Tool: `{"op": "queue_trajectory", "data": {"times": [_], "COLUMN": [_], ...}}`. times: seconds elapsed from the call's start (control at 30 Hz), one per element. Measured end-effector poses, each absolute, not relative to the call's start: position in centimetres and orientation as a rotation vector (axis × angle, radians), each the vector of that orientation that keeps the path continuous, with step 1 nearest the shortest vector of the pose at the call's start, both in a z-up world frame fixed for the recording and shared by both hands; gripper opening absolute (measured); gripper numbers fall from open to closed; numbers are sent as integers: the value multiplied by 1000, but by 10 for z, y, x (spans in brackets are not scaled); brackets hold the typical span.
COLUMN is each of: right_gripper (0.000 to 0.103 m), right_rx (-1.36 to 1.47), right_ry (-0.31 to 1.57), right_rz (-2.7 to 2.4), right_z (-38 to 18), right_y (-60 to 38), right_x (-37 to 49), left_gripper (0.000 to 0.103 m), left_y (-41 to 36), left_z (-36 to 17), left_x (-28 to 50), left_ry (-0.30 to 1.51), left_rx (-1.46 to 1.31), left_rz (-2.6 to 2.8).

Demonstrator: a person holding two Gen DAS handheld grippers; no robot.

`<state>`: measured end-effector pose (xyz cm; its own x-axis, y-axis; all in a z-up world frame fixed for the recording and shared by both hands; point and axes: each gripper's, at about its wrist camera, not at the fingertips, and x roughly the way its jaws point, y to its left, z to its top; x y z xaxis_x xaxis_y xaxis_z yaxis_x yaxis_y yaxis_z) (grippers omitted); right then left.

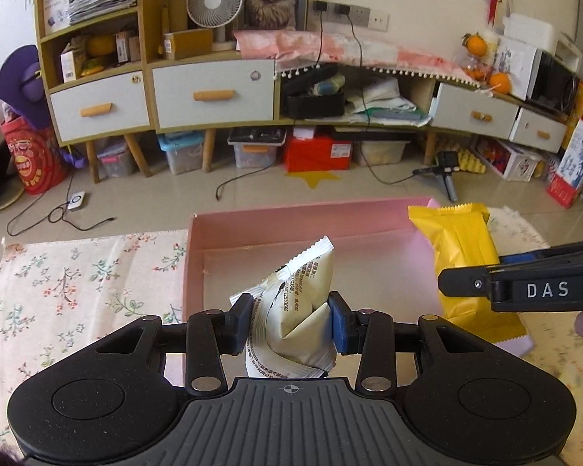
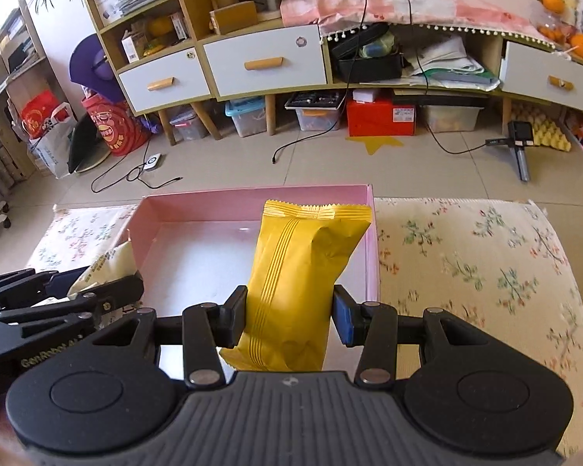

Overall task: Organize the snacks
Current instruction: 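Carry both held packs into the pink box and open both tools, then withdraw both open tools from the box back toward the snack pile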

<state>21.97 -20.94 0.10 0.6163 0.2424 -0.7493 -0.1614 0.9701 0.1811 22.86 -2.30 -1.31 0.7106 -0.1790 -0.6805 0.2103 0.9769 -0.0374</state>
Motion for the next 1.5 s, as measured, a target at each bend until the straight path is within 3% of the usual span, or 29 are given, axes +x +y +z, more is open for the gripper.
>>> {"op": "queue_trajectory", "data": {"times": [0.37, 0.5, 0.57, 0.7, 0.9, 1.5], "right_gripper": [42, 45, 60, 68, 77, 91], "right_rx": [38, 29, 40, 55, 63, 52], "right_ry": [938, 944, 932, 914, 895, 883], "right_rz": [239, 237, 240, 230, 210, 207], "right_z": [-14, -13, -8, 1, 17, 42], "right_y": [-194, -192, -193, -198, -206, -215], "right_x": [220, 221, 219, 215, 201, 144], "left_gripper": [39, 50, 55, 70, 84, 96], "left_y": [-24, -25, -25, -23, -18, -5], "left_z": [-32, -30, -26, -18, 2, 28], "left_x": [232, 234, 232, 227, 210, 141], "left_ry": [802, 809, 810, 812, 799, 811], "left_rx": [64, 74, 67, 53, 39, 21], "left_rz": [-221, -230, -231, -230, -221, -230]}}
